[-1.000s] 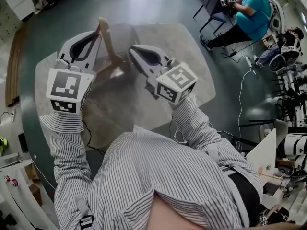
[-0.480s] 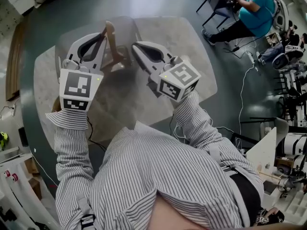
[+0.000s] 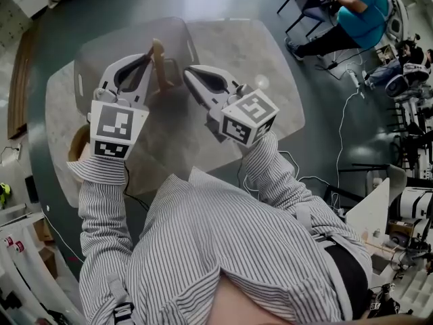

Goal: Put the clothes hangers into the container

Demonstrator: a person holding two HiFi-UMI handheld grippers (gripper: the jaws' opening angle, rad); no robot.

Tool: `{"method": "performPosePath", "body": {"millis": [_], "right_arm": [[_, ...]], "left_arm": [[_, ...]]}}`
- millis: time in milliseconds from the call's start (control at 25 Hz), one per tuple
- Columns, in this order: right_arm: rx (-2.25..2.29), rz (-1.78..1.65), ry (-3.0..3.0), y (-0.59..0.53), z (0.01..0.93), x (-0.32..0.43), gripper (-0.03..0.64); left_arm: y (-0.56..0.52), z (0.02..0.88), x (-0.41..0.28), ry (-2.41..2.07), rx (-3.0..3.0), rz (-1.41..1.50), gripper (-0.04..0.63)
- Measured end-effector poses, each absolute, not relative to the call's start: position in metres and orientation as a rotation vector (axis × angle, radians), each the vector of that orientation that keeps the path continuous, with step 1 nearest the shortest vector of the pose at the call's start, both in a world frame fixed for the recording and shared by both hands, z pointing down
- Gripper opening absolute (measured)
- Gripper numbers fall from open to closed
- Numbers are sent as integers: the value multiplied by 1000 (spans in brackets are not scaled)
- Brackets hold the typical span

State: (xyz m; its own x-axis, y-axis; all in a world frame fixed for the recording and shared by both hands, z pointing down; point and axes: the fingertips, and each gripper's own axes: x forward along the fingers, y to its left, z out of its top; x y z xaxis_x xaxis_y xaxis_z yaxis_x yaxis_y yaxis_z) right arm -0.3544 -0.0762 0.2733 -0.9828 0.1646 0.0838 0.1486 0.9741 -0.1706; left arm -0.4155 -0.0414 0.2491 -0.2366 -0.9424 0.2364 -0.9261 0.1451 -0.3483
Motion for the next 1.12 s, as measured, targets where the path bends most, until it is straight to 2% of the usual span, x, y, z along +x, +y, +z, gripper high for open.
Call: {"method": "performPosePath", "body": {"millis": [1120], "right_arm": [[-182,304,-2976,-86,295,-313,15]], "left_arm": [[-59,314,-353,2339,-2022,-812,43]]}}
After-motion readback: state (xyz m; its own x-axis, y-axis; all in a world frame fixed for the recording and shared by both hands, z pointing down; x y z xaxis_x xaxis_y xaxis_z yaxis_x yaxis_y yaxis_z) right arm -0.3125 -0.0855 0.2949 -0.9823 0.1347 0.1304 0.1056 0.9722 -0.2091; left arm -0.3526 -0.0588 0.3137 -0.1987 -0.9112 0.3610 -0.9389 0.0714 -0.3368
